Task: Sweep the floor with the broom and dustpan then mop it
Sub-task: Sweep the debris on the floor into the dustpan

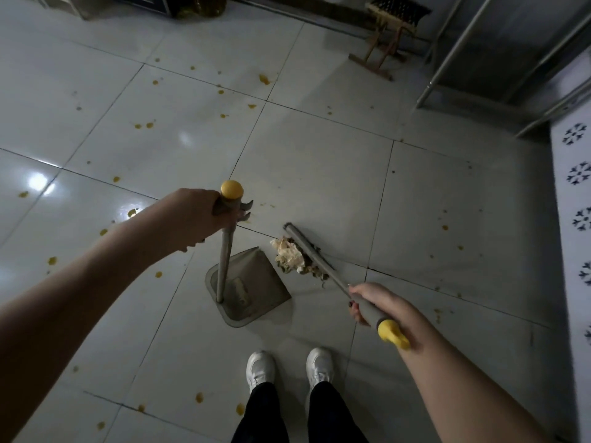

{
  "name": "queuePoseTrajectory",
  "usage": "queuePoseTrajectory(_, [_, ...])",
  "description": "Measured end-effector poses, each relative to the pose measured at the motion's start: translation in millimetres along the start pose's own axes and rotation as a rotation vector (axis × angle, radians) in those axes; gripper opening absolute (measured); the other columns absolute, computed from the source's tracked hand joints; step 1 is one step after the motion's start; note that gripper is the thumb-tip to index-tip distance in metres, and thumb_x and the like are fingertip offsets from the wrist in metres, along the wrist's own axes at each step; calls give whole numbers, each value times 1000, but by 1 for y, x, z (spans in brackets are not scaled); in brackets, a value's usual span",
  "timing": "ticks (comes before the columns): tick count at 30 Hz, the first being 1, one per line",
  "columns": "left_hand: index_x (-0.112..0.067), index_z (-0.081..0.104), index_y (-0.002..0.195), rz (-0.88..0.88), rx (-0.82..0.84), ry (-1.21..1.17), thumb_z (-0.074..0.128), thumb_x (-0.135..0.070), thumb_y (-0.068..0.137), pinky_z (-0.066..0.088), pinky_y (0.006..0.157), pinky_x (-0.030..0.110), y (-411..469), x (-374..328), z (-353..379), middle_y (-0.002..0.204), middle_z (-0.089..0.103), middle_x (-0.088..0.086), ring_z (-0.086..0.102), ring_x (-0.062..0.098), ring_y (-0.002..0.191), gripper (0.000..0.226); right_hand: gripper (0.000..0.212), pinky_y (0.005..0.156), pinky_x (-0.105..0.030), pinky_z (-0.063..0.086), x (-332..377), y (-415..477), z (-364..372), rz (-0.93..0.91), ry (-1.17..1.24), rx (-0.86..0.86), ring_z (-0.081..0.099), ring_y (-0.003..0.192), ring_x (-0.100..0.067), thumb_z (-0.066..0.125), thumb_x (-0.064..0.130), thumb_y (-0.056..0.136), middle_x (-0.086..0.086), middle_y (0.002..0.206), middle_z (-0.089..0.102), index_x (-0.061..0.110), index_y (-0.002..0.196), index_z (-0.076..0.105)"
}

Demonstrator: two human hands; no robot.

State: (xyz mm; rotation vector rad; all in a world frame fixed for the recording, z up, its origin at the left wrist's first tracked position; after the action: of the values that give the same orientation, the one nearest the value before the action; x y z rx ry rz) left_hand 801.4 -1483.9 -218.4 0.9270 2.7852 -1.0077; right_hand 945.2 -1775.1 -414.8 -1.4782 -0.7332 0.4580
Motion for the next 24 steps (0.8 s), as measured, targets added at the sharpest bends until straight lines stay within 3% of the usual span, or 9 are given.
queuePoseTrajectory(7, [-24,48,70,79,12,28,43,-57,88,38,31,14,10,5,-2,58,55,3,53,11,45,37,35,28,-11,37,8,-12,-15,-17,134,-53,42,21,-9,41,27,101,-5,35,46,4,74,44])
queuePoseTrajectory(11, [-23,50,69,109,-43,27,44,-58,86,38,30,14,16,10,-3,56,55,1,52,10,41,39,16,35,-14,44,3,-4,-2,-141,292,-86,54,41,-11,52,21,95,-9,72,53,6,97,48])
queuePoseTrajectory(13, [-20,54,73,137,-80,64,42,-60,86,38,32,15,19,11,-2,56,54,0,50,9,42,43,12,37,-15,45,-3,-2,15,-150,346,-57,53,54,-15,54,16,95,-12,84,51,4,97,50])
queuePoseTrajectory(17, [-22,51,69,173,-137,111,39,-64,85,35,38,17,22,14,-2,56,52,-2,50,8,46,46,24,29,-12,36,-8,-1,50,-14,26,-56,48,32,-12,40,18,101,-8,66,46,7,80,43])
queuePoseTrajectory(20, [-24,48,68,174,-141,120,40,-61,86,33,35,16,21,17,-2,54,51,-3,48,6,43,42,28,27,-11,35,-13,-5,63,39,-57,-32,45,24,-9,40,20,100,-6,57,49,7,76,43])
queuePoseTrajectory(24, [-17,56,78,193,-138,133,38,-61,87,42,41,19,16,14,0,57,53,0,51,10,47,48,34,29,-13,36,-27,-6,81,103,-88,41,44,22,-10,42,24,99,-4,50,47,7,70,43])
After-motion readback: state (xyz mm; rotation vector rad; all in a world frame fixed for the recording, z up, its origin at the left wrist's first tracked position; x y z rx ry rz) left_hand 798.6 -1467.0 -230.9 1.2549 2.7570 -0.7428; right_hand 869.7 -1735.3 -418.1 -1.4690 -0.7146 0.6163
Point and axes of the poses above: each hand's wrist, its own y-axis towards the middle knuckle, its own z-axis out of the palm, x = y × z, the point moved 4 cm from there along y, towards the middle knuckle
